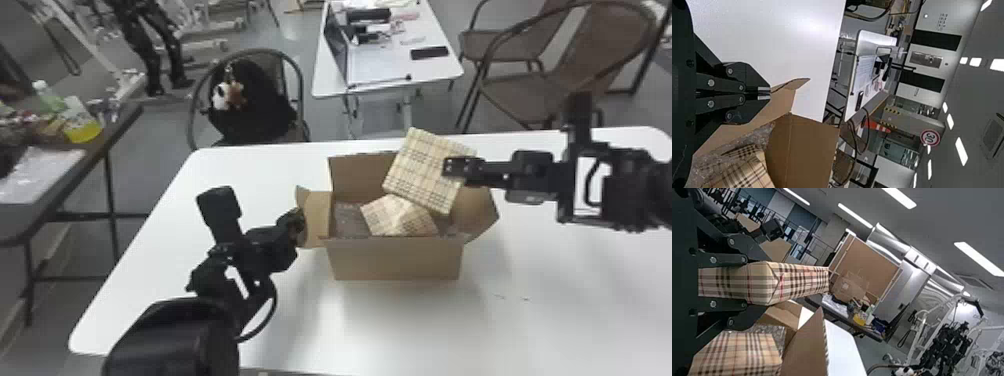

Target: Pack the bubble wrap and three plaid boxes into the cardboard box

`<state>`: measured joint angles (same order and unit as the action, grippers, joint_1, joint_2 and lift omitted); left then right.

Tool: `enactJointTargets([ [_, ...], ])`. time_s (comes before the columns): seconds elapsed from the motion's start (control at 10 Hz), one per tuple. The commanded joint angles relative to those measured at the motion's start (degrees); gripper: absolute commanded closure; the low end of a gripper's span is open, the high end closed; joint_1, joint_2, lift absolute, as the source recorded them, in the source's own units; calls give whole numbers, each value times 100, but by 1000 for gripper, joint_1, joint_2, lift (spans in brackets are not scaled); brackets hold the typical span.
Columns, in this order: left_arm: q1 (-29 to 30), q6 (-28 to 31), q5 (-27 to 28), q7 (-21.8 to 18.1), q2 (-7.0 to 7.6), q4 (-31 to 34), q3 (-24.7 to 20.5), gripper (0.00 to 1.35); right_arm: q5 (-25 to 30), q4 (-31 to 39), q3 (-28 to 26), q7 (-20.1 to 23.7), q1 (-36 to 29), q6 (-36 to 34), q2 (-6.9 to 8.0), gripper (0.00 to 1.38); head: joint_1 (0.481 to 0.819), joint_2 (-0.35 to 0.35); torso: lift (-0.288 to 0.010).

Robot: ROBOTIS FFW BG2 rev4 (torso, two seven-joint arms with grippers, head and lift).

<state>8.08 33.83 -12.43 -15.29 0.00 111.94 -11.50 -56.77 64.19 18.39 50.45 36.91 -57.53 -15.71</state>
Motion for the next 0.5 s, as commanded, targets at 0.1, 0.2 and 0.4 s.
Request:
enactJointTargets([
  [0.1,9,0,12,-1,-15,-5,7,1213,-220,-750,253,123,80,5,77,549,695,243,-132],
  [0.2,18,0,4,-1,-15,-5,-19,1213,-361,-688,244,211,71,-4,68,99,695,244,-132],
  [0.4,18,-8,-5,-1,-15,4,-28,1213,-27,200,-213,211,-78,-329,24,128,695,248,-132],
])
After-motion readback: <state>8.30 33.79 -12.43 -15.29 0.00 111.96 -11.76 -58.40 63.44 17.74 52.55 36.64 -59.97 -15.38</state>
